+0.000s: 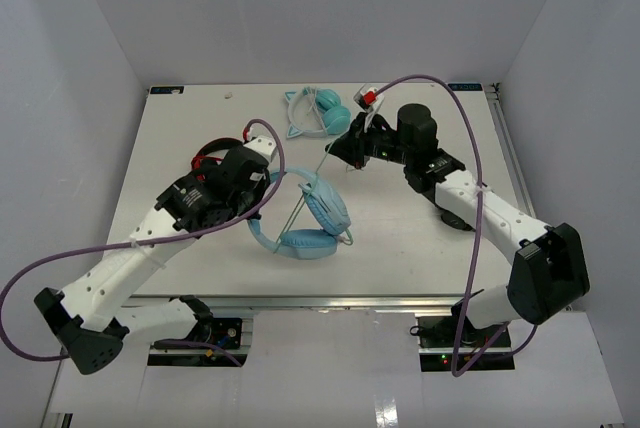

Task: Wrap the headphones

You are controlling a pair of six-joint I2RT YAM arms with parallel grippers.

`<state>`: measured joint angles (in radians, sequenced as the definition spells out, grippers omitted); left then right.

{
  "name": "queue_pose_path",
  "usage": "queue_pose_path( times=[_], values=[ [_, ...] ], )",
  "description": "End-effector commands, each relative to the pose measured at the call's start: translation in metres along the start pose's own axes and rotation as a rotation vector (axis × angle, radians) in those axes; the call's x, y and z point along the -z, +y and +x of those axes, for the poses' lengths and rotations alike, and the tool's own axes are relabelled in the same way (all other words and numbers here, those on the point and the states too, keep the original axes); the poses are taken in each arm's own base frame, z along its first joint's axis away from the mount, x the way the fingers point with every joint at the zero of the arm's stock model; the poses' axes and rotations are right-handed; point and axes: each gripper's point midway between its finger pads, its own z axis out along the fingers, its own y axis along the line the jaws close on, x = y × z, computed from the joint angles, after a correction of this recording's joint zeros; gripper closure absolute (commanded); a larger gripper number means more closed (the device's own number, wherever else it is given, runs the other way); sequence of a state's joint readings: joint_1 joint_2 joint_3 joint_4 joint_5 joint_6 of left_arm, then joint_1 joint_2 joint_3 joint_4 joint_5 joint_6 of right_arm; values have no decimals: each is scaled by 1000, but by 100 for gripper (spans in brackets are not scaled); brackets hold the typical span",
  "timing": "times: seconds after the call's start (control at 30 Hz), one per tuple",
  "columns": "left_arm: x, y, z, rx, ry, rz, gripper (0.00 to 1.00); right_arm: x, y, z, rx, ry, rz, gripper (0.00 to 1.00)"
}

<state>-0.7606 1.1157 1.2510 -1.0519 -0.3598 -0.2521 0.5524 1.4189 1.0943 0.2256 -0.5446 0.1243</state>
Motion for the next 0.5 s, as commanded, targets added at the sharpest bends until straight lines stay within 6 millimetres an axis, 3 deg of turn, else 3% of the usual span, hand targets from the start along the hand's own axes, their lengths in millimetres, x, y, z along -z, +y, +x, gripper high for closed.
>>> queue_pose_path(
  times=[0.0,0.23,0.47],
  values=[
    [-7,23,-5,-36,1,-152,100,10,-2,-13,5,101,41,92],
    [-17,42,-16,-23,-23,-307,100,11,19,-17,13,119,-23,92],
    [-30,40,-22,-11,-4,-358,100,3,61,-9,26,147,-93,92]
  ],
)
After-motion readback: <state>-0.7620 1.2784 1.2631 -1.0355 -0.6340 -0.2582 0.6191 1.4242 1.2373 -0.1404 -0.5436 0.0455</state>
